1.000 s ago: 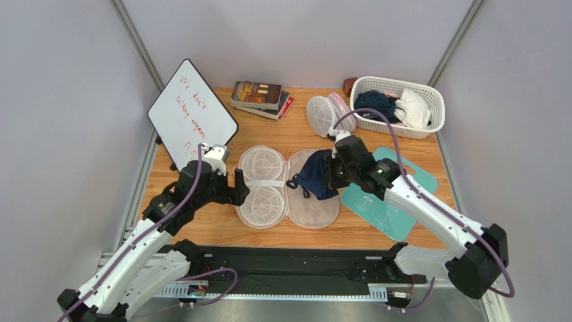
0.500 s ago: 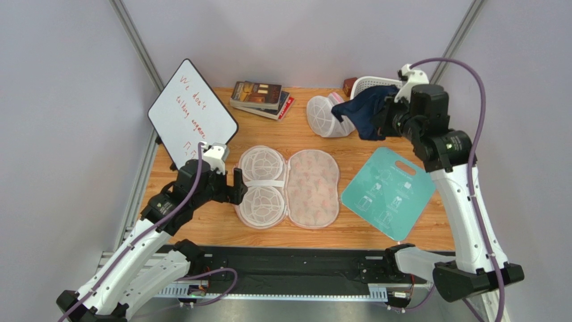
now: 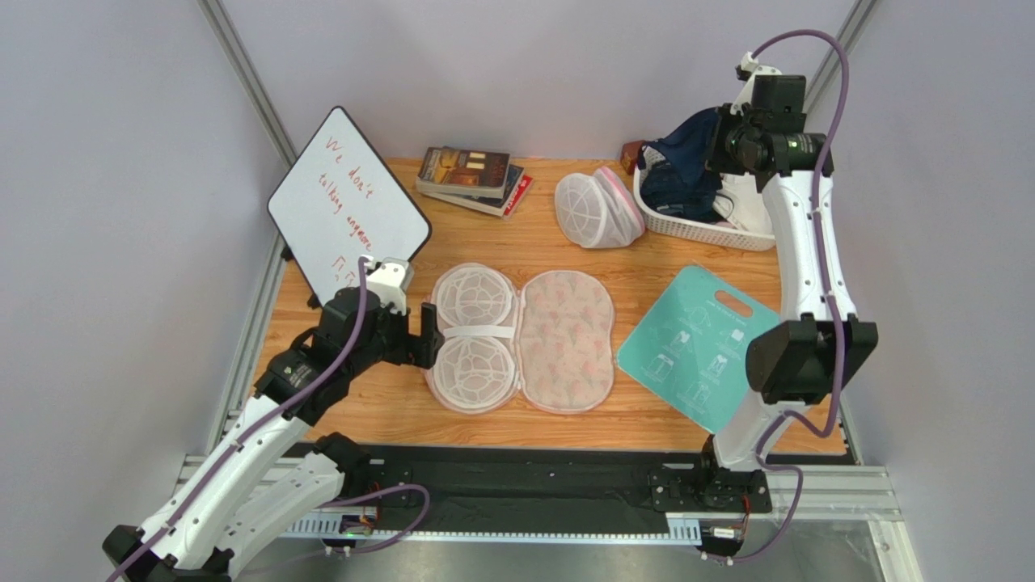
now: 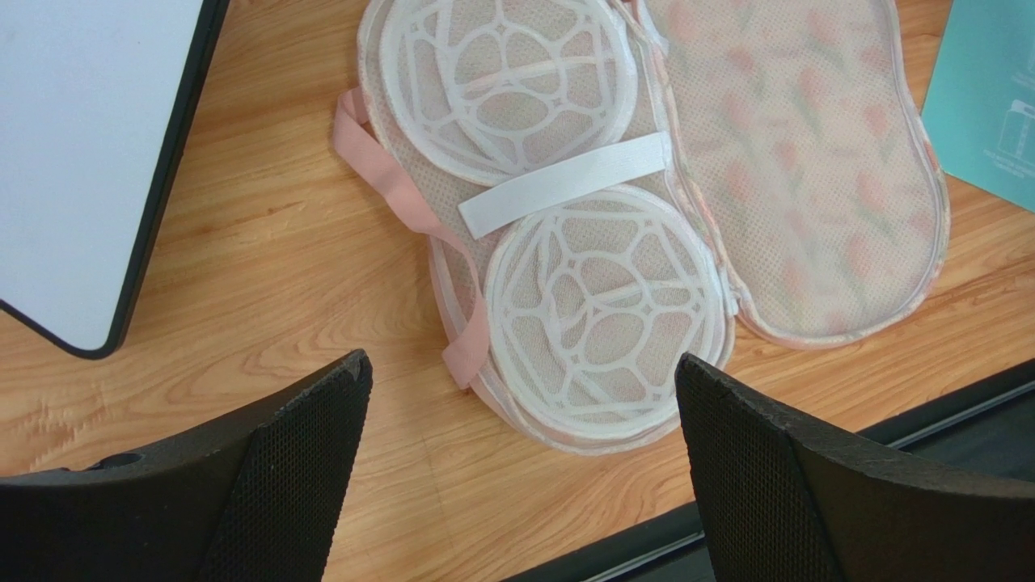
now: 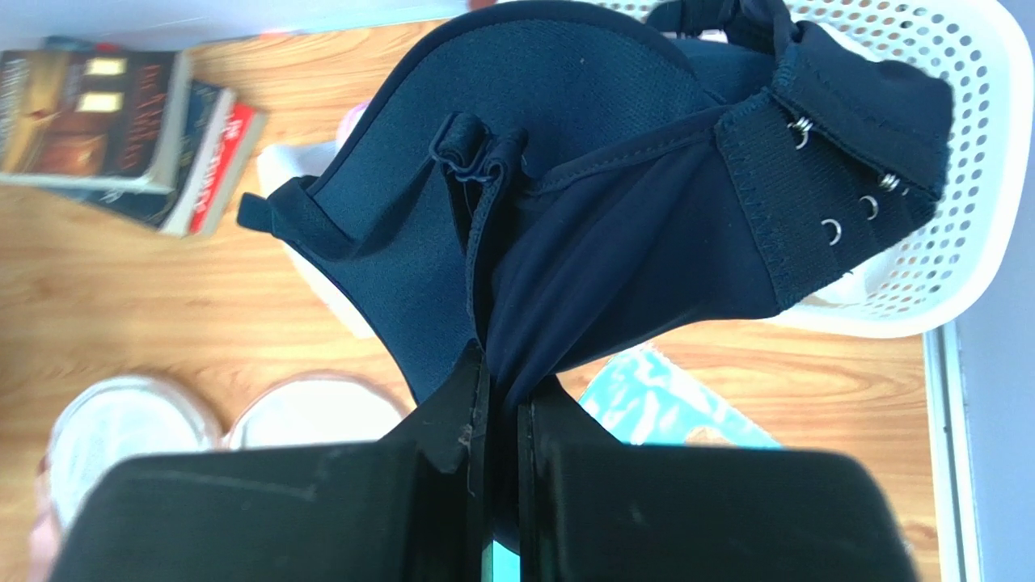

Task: Unzip the laundry bag and remove the bra
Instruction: Pick up the bra from the laundry bag, then place the bra in the bin, then close the laundry bag at the center of the board.

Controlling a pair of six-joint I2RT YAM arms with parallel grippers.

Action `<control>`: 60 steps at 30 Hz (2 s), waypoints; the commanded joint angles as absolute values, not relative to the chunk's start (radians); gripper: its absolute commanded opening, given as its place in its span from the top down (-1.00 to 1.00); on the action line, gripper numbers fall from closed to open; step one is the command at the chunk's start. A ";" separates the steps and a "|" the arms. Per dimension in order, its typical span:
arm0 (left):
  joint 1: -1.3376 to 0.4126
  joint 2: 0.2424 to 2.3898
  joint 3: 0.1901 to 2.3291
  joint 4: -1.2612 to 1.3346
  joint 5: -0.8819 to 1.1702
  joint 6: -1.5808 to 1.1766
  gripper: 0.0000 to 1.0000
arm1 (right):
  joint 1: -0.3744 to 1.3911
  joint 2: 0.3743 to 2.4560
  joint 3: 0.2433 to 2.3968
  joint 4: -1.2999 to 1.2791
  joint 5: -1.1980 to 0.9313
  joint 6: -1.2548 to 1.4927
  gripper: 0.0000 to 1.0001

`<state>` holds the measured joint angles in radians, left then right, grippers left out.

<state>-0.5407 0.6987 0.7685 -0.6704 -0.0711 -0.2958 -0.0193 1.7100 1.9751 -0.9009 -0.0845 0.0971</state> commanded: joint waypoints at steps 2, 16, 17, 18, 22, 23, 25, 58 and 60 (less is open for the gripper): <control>-0.534 0.709 0.788 -0.673 -0.089 -0.272 -0.99 | -0.038 1.867 2.138 -0.830 -0.012 0.060 1.00; -0.531 0.709 0.787 -0.686 -0.127 -0.273 -0.99 | -0.074 2.197 2.352 -0.813 0.155 0.130 -1.00; -0.529 0.707 0.787 -0.686 -0.129 -0.276 -0.99 | -0.080 2.186 2.341 -0.815 0.150 0.132 -1.00; -0.529 0.703 0.785 -0.686 -0.129 -0.276 -0.99 | -0.083 2.156 2.326 -0.813 0.147 0.132 -1.00; -0.529 0.693 0.787 -0.684 -0.133 -0.281 -0.99 | -0.086 2.047 2.217 -0.802 0.129 0.123 -1.00; -0.529 0.692 0.787 -0.684 -0.133 -0.281 -0.99 | -0.086 2.022 2.194 -0.799 0.124 0.123 -1.00; -0.529 0.686 0.787 -0.681 -0.133 -0.284 -0.99 | -0.086 1.938 2.142 -0.795 0.098 0.130 -1.00; -0.528 0.621 0.770 -0.664 -0.100 -0.298 -0.99 | 0.468 1.325 0.834 -0.482 -0.026 0.382 0.01; -0.528 0.620 0.770 -0.664 -0.098 -0.296 -0.99 | 0.468 1.354 0.827 -0.477 -0.038 0.377 0.07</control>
<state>-0.5343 0.6292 0.7666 -0.6777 -0.1093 -0.2928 0.4644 1.3205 0.8333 -0.5575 -0.0441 0.3695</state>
